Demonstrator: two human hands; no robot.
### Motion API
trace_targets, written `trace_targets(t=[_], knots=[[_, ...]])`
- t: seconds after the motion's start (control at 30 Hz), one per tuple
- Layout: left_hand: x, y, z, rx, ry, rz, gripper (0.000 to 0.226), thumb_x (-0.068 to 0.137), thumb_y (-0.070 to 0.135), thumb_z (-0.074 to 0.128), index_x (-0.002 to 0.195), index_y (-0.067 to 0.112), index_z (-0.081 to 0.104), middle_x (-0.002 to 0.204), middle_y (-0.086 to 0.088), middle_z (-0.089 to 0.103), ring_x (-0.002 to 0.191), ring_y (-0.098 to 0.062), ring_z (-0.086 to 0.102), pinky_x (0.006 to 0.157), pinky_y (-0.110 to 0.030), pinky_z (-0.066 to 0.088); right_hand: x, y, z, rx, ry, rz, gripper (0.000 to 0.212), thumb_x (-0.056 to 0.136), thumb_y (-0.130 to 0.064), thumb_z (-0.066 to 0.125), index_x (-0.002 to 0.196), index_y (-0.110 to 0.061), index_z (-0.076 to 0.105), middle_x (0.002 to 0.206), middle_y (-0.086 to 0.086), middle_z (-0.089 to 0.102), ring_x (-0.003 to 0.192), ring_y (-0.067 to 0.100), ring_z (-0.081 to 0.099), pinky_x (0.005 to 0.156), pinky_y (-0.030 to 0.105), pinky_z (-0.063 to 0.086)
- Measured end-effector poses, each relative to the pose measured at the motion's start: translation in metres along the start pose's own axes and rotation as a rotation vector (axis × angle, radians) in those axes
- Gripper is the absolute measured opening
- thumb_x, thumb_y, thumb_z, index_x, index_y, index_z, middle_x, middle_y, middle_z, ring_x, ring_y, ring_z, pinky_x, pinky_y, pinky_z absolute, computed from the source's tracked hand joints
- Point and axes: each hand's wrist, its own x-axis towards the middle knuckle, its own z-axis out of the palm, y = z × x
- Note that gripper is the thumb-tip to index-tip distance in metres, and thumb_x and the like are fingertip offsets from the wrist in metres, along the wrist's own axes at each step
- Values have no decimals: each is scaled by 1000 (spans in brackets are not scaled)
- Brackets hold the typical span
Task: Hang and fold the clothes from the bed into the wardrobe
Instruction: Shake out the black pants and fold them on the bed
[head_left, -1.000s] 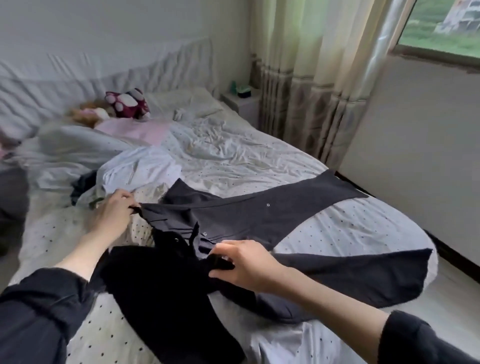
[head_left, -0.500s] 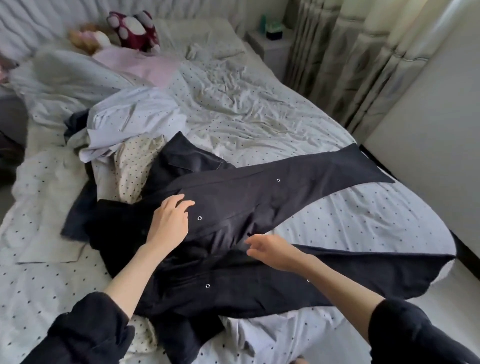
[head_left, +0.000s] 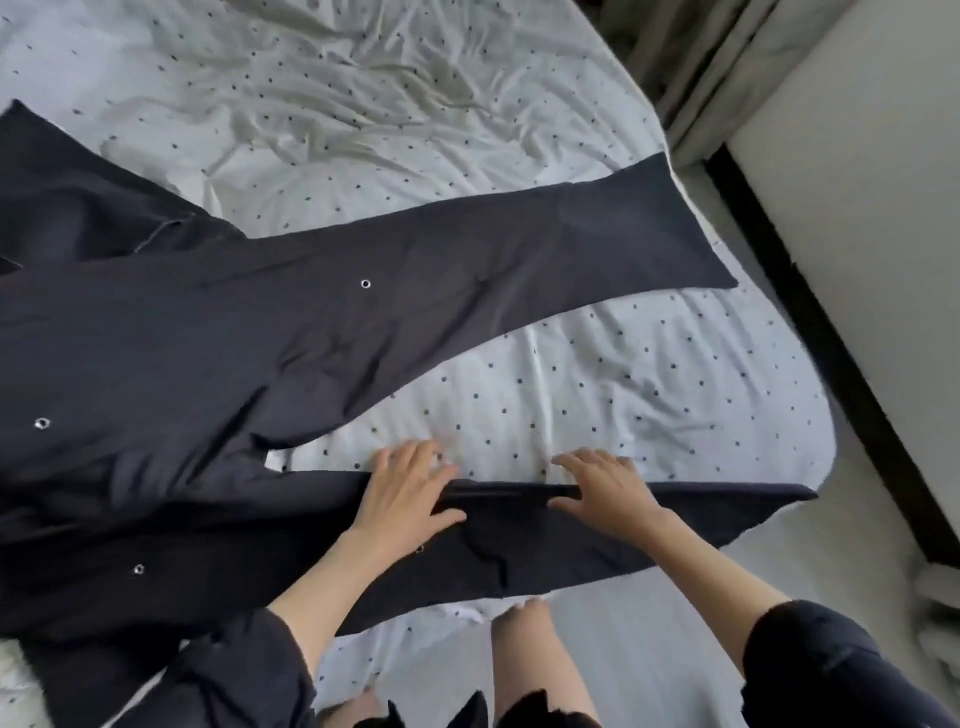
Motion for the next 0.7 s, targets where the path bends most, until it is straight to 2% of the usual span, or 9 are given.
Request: trace_targets(t=[0.07,0.13,0.23,0.3,0.37,0.43,0.47,0.57,0.7], knots=[[12,9,7,-1,-33,-29,39,48,36,90,77,19,70,80,-2,61,73,-23,61,63,-36,52,8,30,8,-152,-73,-2,48,93,-35,51,138,-21,41,136,2,46,126,23,41,102,39,31],[21,10,8,-46,18,-46,29,50,19,91,66,17,67,65,1,59,59,-21,60,55,-31,50,15,58,11,-227,-106,26,35,93,-21,45,127,-17,51,130,3,50,121,25,44,97,38,34],[27,5,0,-64,130,-109,20,65,21,85,62,16,66,58,4,61,55,-20,59,59,-31,44,21,81,-4,-143,-45,134,24,98,-29,42,106,-13,58,118,7,60,109,29,54,88,36,37],[32,1,-11,-45,204,-172,15,79,24,73,68,16,67,62,3,63,60,-22,59,68,-32,35,24,86,-27,-66,11,139,24,100,-34,37,93,-15,50,108,9,63,98,32,58,78,37,38],[41,-2,-24,-30,291,-251,22,86,28,55,71,16,66,64,2,61,62,-23,57,68,-32,28,34,86,-58,11,91,140,25,101,-34,34,92,-14,46,102,11,63,90,33,58,68,36,38],[54,-6,-39,12,348,-323,14,85,22,58,76,14,66,68,-1,58,64,-26,55,68,-33,26,51,85,-95,30,206,97,26,100,-35,38,95,-13,49,100,10,64,90,32,58,64,34,36],[62,-10,-45,33,372,-343,1,80,13,66,80,13,68,71,-3,58,65,-27,55,69,-34,25,61,83,-113,23,255,67,26,99,-36,41,97,-12,51,101,9,63,91,32,58,64,34,36],[85,-11,-49,28,356,-431,30,64,-4,78,88,13,69,76,-6,58,66,-29,55,69,-35,25,89,77,-144,66,290,-15,27,96,-37,48,105,-13,56,106,6,63,98,28,57,68,33,38],[102,23,-35,41,373,-369,35,67,8,79,98,13,65,87,-5,58,75,-27,55,74,-39,32,93,85,-124,140,241,-5,32,97,-32,44,119,-12,54,118,7,59,111,27,52,87,39,43]])
